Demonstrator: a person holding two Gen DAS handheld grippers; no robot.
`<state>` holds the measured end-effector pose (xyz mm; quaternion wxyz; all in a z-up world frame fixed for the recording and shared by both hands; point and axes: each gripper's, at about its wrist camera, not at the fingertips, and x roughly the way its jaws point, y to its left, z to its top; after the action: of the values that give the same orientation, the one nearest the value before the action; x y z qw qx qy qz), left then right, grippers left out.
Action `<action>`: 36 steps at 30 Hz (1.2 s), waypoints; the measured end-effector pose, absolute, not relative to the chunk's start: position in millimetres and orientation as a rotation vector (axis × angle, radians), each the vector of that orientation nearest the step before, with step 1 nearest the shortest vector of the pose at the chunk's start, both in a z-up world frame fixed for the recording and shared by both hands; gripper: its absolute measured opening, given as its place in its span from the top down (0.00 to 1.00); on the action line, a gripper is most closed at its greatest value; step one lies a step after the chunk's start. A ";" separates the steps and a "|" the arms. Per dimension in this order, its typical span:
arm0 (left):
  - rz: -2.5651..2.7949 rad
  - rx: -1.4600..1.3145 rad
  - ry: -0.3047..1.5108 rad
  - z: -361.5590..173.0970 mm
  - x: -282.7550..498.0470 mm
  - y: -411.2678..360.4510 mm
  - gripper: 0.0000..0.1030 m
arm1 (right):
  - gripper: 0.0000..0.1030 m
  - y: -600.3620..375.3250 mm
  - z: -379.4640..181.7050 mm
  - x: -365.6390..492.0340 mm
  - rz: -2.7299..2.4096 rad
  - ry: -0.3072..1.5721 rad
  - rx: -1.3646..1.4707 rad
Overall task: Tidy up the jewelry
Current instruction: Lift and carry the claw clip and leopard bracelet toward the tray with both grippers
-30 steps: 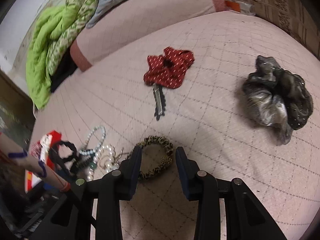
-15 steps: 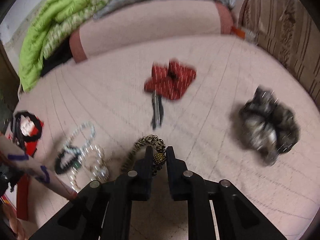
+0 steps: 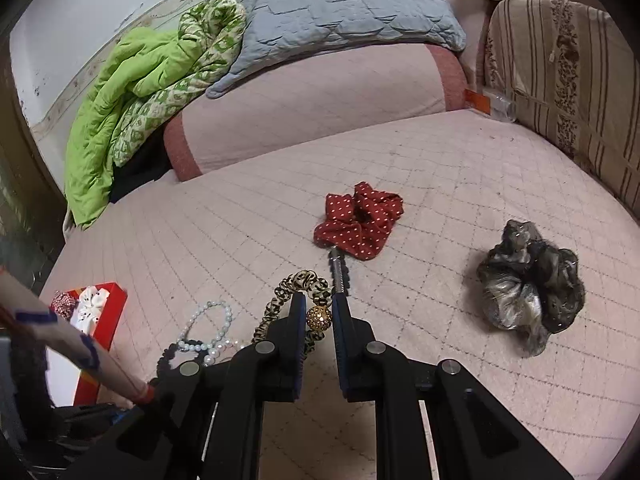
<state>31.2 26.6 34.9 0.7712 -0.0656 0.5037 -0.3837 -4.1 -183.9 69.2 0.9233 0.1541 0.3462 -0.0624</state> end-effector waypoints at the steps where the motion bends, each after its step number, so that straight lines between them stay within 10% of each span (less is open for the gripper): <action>1: -0.843 -0.147 1.078 37.9 28.8 27.4 0.60 | 0.87 -184.2 69.8 -6.3 -0.128 0.707 0.317; 29: -0.700 0.189 1.091 113.3 25.8 10.7 0.60 | 0.86 -191.6 91.2 -22.4 -0.084 0.627 0.379; 36: -0.652 0.268 1.239 47.1 -11.5 3.9 0.60 | 0.86 -209.8 92.1 -31.4 -0.079 0.627 0.434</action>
<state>-11.5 3.9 47.1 0.7565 0.1227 0.5686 -0.2990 -31.4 -209.8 92.1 0.9274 0.2117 0.3061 -0.0384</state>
